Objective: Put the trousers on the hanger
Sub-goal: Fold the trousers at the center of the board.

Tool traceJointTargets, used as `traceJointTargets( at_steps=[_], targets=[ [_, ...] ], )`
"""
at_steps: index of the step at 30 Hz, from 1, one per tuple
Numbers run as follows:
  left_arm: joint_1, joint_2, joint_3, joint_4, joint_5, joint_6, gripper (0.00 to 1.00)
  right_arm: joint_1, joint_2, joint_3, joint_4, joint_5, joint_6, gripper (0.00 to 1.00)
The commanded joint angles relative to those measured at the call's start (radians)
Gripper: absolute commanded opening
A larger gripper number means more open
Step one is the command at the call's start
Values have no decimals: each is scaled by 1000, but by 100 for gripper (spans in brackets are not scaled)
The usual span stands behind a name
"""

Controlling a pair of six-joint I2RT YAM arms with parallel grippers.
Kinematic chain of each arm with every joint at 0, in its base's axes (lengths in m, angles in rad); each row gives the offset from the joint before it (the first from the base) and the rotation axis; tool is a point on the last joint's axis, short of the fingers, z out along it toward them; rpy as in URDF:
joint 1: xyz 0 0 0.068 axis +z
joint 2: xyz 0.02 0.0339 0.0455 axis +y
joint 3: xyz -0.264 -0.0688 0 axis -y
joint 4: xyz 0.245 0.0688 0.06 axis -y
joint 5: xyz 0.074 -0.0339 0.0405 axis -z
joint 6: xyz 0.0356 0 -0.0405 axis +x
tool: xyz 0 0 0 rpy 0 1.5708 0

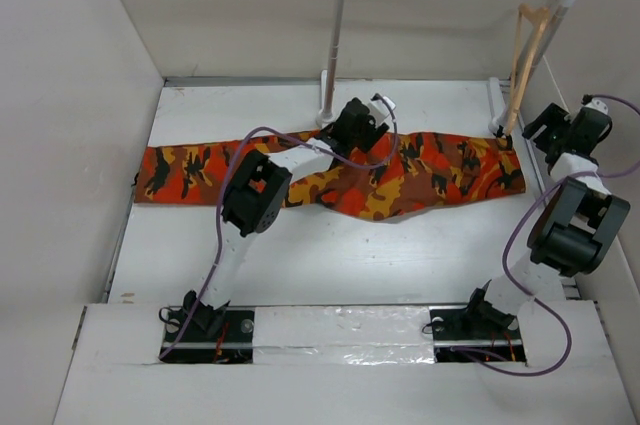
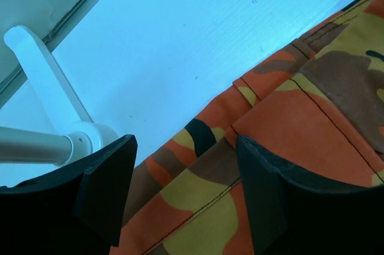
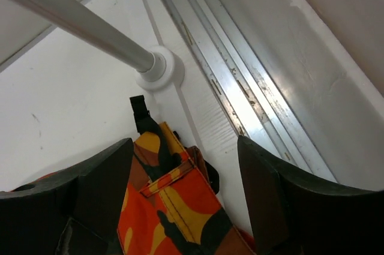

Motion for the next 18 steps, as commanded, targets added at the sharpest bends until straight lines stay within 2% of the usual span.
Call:
traceJointTargets(
  at_steps=[1,4,6,7,8,9,11,13,15,16,18],
  targets=[
    [-21,-126,-39,73,-13,-4,66,14,-106,32,-56,30,-27,79],
    [-53,-198,-83,79,35,-34,63,3,-244,-98,-53,85,5,77],
    [-67,-240,-113,92,73,-56,55,-16,-331,-242,-11,125,31,64],
    [-67,-247,-130,96,82,-65,49,-27,-347,-291,13,122,58,32],
    [-79,-255,-136,95,93,-76,39,-61,-355,-337,42,79,74,9],
    [-90,-255,-140,95,102,-86,20,-79,-353,-409,88,37,88,0],
    [-90,-243,-145,96,160,-129,2,-121,-316,-454,119,-98,91,0],
    [-90,-231,-142,90,202,-181,0,-121,-281,-489,161,-151,97,0],
    [-90,-217,-145,95,226,-214,0,-121,-238,-508,197,-202,106,21],
    [-90,-217,-154,105,243,-240,0,-121,-230,-529,211,-211,118,40],
    [-90,-217,-166,119,256,-260,0,-121,-217,-548,234,-215,131,57]
  ],
)
